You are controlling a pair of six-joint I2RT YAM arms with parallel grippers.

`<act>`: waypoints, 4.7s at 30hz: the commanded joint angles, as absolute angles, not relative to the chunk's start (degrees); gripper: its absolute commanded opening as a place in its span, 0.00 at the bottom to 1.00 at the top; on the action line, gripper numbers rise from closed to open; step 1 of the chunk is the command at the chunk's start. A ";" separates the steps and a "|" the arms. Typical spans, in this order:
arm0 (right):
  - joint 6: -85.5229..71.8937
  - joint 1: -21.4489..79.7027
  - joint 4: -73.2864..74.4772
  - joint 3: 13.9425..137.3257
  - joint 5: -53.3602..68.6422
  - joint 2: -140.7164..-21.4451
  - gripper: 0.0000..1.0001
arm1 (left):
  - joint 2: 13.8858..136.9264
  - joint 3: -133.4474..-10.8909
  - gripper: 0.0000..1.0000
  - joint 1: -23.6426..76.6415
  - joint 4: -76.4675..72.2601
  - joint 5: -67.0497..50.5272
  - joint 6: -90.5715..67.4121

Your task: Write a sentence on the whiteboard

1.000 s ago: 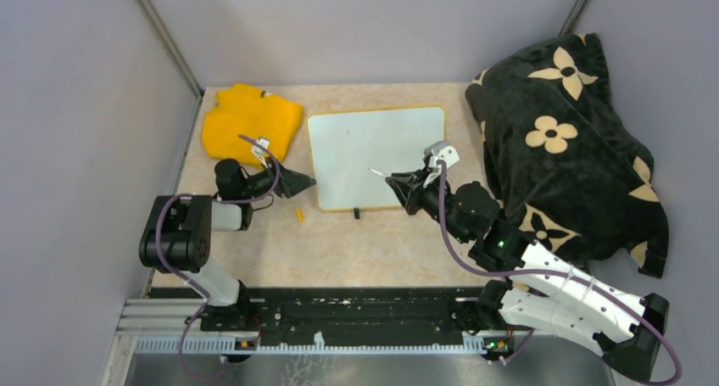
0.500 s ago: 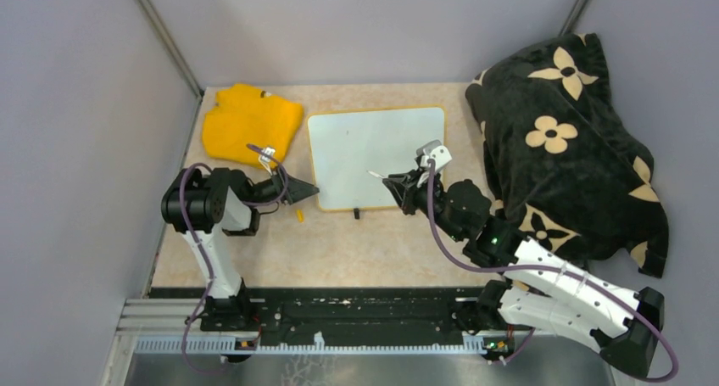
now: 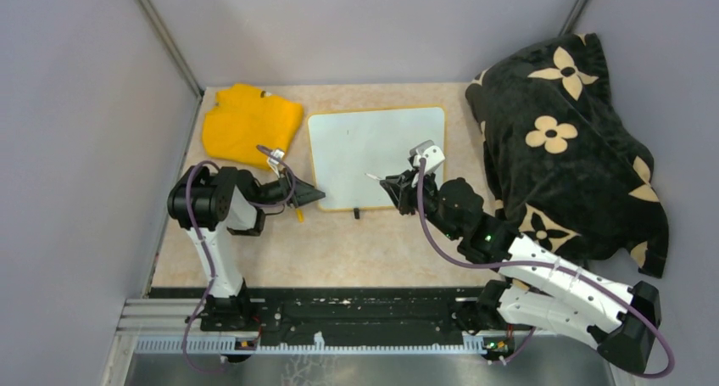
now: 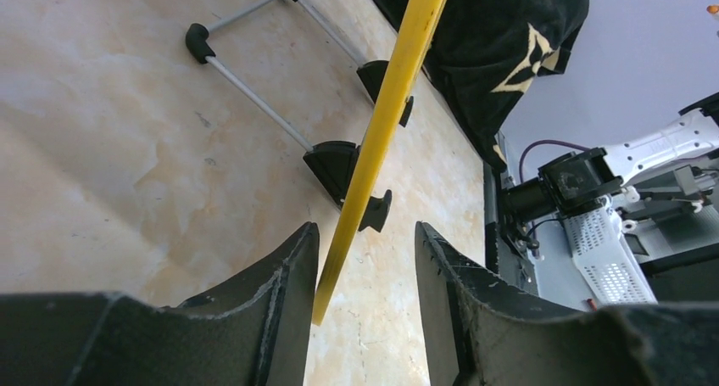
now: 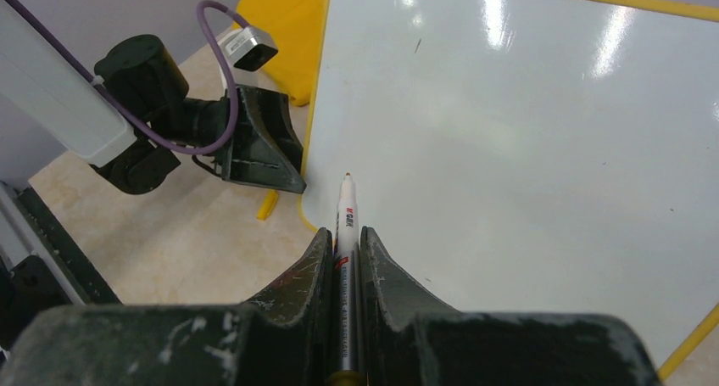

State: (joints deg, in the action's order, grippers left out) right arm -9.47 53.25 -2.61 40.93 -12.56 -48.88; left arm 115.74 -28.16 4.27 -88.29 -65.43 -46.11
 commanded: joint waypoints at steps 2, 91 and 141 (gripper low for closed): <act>-10.06 53.86 -6.16 42.98 -12.23 -48.52 0.00 | 115.02 -27.65 0.50 4.48 -101.47 -65.23 -41.16; -10.77 57.39 -18.12 51.37 -20.15 -68.06 0.00 | 116.45 -32.76 0.45 4.06 -102.65 -65.09 -46.48; -10.03 57.83 -22.43 60.62 -26.18 -80.56 0.00 | 118.66 -32.64 0.19 4.36 -102.63 -65.08 -46.17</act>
State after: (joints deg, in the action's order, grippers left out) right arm -10.68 57.12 -19.31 56.25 -24.10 -78.65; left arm 117.12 -32.23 4.14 -88.51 -65.25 -46.65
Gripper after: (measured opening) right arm 0.111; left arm 0.210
